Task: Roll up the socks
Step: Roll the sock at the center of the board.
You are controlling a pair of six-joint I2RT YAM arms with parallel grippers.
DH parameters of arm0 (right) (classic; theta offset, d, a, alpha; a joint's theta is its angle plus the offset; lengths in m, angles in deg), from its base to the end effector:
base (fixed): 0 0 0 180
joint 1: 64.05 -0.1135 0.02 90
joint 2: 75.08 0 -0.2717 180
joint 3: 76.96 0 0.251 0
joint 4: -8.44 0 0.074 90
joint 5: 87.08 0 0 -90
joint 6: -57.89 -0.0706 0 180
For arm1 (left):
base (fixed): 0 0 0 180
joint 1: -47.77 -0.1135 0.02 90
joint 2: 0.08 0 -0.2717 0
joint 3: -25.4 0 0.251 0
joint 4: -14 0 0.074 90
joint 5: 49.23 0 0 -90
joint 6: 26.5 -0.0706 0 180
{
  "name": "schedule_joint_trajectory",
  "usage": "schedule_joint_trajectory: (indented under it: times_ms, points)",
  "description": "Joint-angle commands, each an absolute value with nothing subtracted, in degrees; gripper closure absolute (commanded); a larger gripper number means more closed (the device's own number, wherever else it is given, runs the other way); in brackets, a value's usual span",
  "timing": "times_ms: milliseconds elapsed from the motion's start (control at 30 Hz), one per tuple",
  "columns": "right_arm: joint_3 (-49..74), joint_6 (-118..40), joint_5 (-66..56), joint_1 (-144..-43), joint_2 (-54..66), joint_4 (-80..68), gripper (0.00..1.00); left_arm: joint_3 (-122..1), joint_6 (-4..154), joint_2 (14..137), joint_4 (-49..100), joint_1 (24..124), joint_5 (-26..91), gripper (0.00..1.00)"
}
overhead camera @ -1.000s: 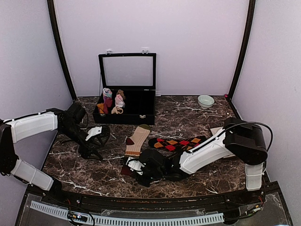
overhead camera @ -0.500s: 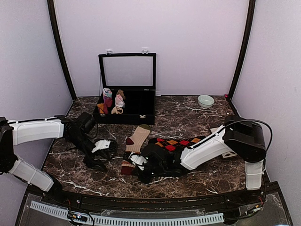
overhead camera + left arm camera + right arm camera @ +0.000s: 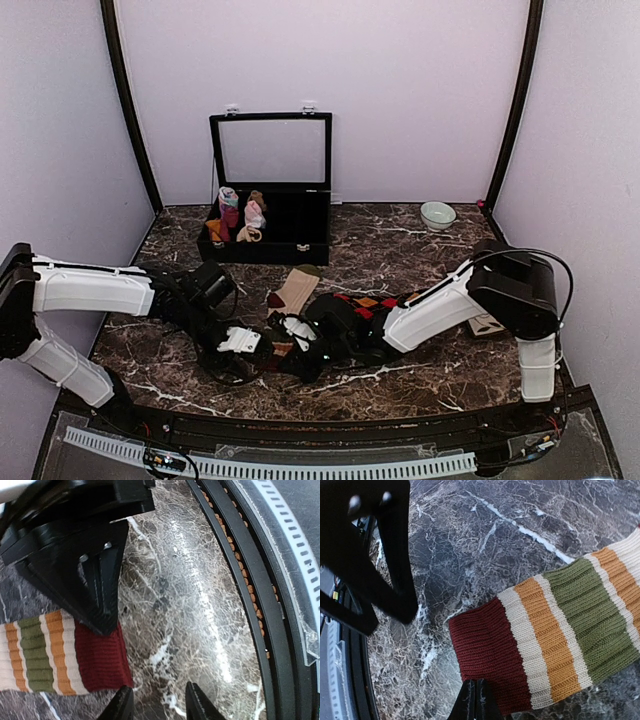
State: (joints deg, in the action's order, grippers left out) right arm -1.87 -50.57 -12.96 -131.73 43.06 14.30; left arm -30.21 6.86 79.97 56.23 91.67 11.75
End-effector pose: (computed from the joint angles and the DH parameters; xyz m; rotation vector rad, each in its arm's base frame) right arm 0.1510 0.4186 0.0960 -1.1656 2.1403 1.0721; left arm 0.1602 -0.2017 0.1526 2.1042 1.5668 -0.6138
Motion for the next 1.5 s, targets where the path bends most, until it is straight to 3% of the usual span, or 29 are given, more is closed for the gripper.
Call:
schedule_joint_trajectory:
  times_ms: [0, 533, 867, 1200, 1467]
  points:
    - [-2.7, -56.7, -16.4, -130.9, 44.8, 14.1, 1.00, -30.0, 7.0, 82.3, 51.8, 93.7, 14.7, 0.66]
    - [-2.5, -64.7, -22.2, -129.3, 46.0, 15.2, 1.00, -25.0, 5.3, 83.9, 45.3, 95.7, 20.6, 0.71]
    - [-2.3, -65.5, -22.9, -129.4, 46.5, 15.3, 1.00, -24.9, 6.7, 84.5, 41.5, 97.0, 24.1, 0.68]
    - [-5.1, -64.5, -21.6, -129.0, 44.0, 13.7, 1.00, -26.4, 4.9, 79.0, 52.3, 97.0, 24.2, 0.69]
    - [-4.4, -64.7, -21.1, -129.0, 43.9, 12.6, 1.00, -27.6, 6.7, 79.7, 50.9, 97.2, 21.6, 0.66]
